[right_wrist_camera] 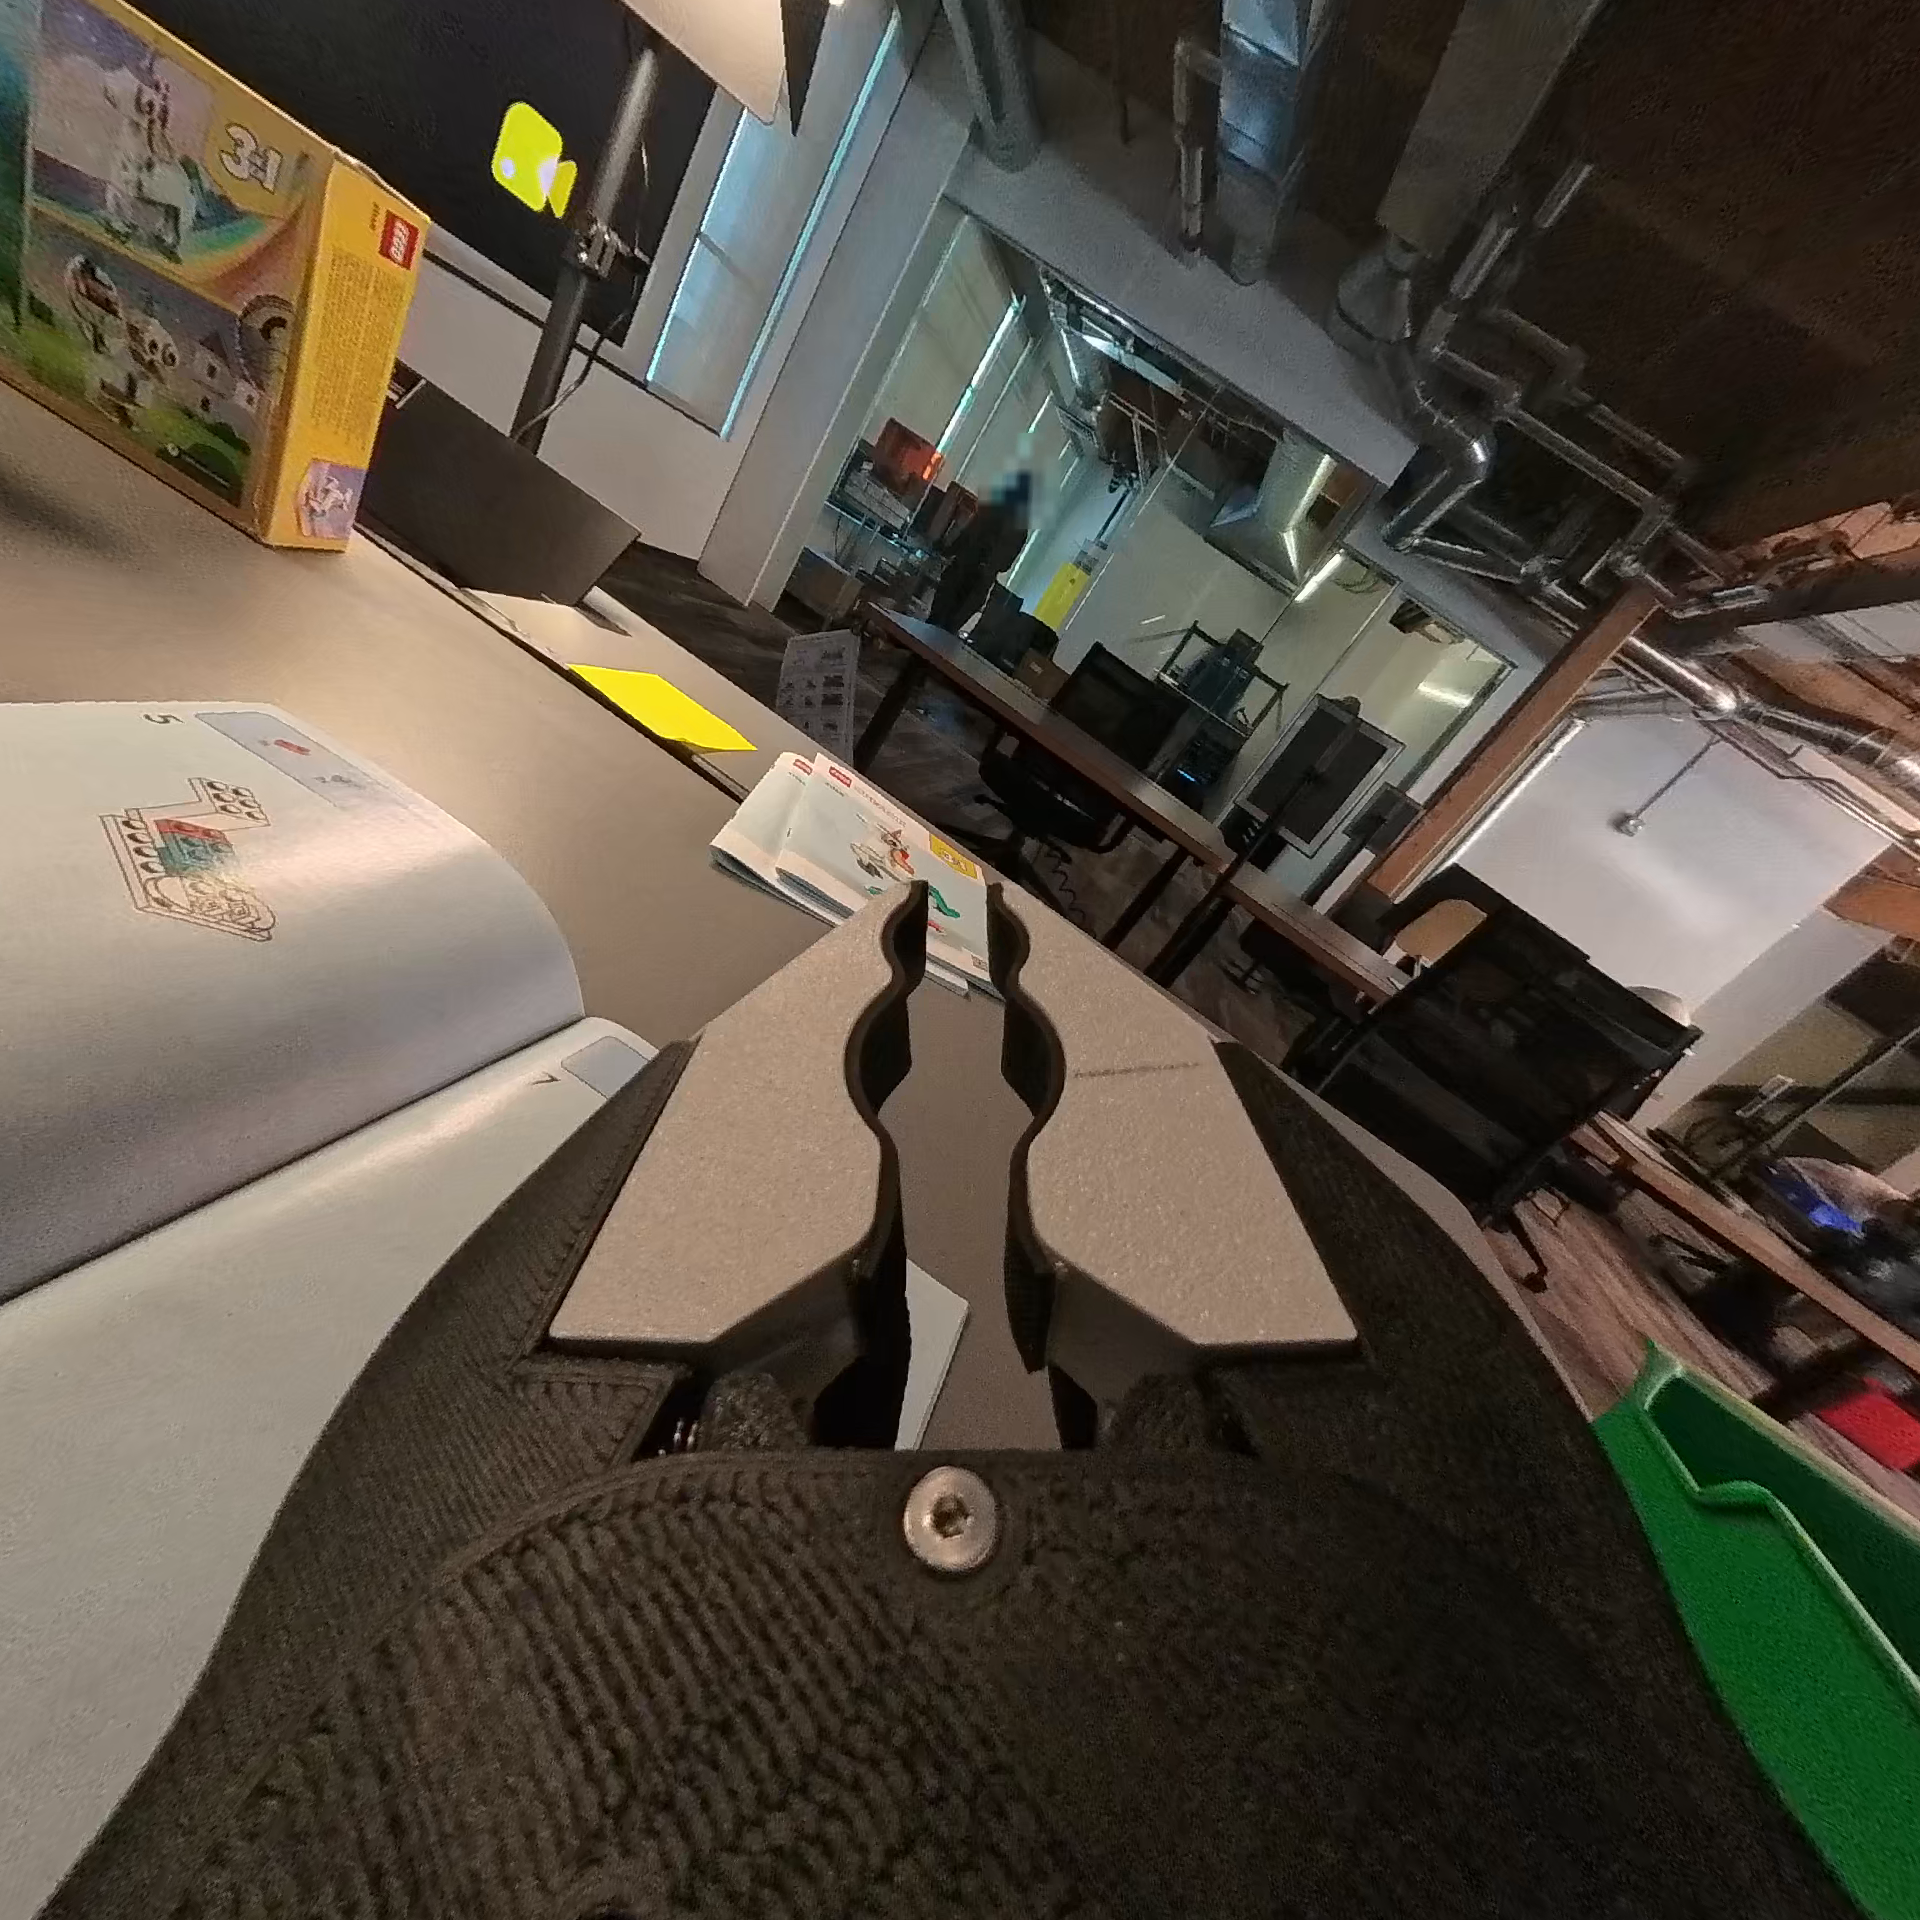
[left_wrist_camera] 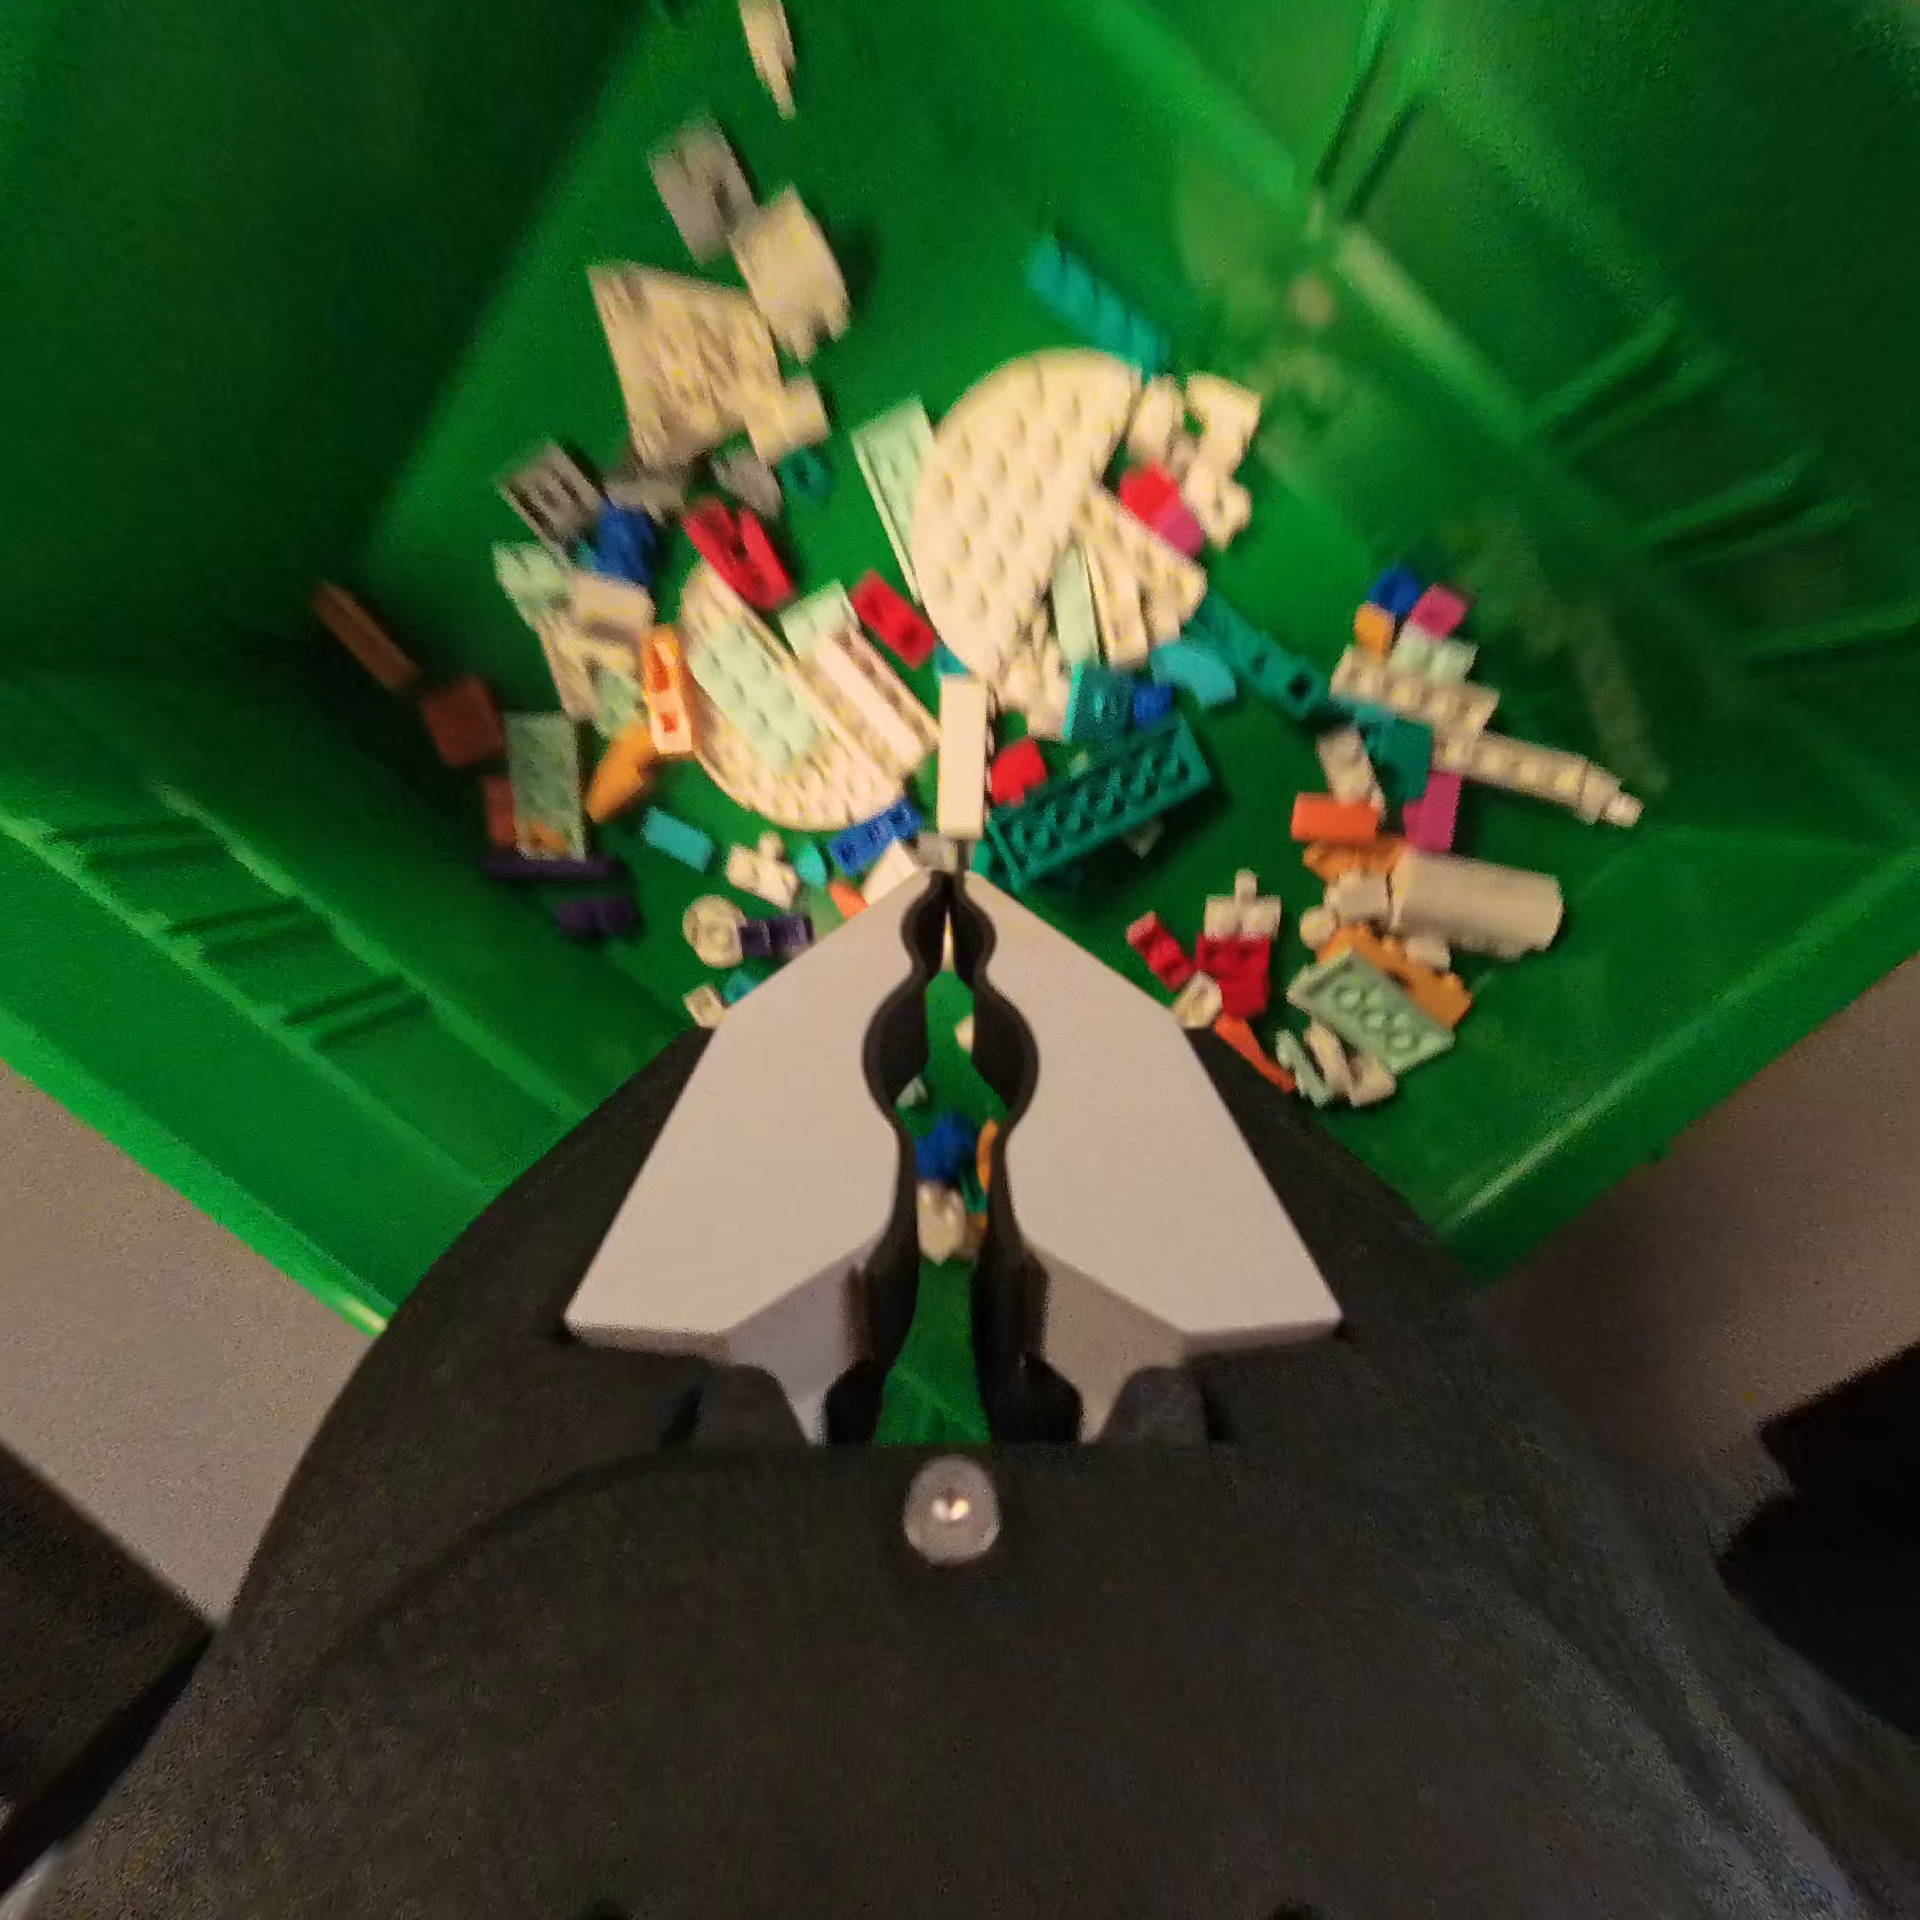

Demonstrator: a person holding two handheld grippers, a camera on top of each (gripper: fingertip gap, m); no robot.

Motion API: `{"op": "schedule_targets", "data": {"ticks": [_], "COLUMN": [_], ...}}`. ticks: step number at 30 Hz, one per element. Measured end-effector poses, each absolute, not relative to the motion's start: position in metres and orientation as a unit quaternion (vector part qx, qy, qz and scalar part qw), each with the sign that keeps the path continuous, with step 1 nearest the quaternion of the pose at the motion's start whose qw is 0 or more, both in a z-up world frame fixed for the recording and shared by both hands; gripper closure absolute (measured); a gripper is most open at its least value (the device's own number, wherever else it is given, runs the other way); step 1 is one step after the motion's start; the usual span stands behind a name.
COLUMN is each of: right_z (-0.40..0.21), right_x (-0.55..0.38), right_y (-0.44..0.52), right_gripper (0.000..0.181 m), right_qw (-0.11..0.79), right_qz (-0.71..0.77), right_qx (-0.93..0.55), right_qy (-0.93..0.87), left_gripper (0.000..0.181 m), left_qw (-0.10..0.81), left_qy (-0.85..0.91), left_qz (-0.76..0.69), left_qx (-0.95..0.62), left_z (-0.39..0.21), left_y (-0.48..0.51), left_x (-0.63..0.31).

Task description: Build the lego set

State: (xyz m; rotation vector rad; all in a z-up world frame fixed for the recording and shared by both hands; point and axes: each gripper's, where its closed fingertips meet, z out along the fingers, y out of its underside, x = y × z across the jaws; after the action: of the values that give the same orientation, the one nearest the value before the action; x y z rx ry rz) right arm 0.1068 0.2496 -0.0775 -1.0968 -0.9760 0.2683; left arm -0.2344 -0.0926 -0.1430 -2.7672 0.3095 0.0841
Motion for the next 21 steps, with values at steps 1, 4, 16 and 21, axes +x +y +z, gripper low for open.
{"op": "schedule_targets", "data": {"ticks": [1, 4, 16, 21], "right_z": [-0.078, -0.079, -0.078, -0.077], "right_x": [0.106, 0.106, 0.107, 0.107], "right_y": [0.249, 0.249, 0.250, 0.249], "right_gripper": [0.172, 0.172, 0.172, 0.172], "right_qw": [0.734, 0.733, 0.734, 0.735], "right_qz": [0.122, 0.119, 0.117, 0.123], "right_qx": [-0.498, -0.498, -0.500, -0.499], "right_qy": [-0.445, -0.448, -0.444, -0.443], "left_gripper": [0.181, 0.181, 0.181, 0.181], "left_qw": [0.208, 0.248, 0.181, 0.140], "left_qy": [0.110, 0.123, 0.204, 0.227], "left_qz": [0.025, 0.011, 0.052, -0.060], "left_qx": [-0.972, -0.961, -0.961, -0.962], "left_z": [-0.137, -0.134, -0.177, -0.177], "left_y": [-0.082, -0.061, -0.031, -0.062], "left_x": [-0.234, -0.230, -0.231, -0.198]}}
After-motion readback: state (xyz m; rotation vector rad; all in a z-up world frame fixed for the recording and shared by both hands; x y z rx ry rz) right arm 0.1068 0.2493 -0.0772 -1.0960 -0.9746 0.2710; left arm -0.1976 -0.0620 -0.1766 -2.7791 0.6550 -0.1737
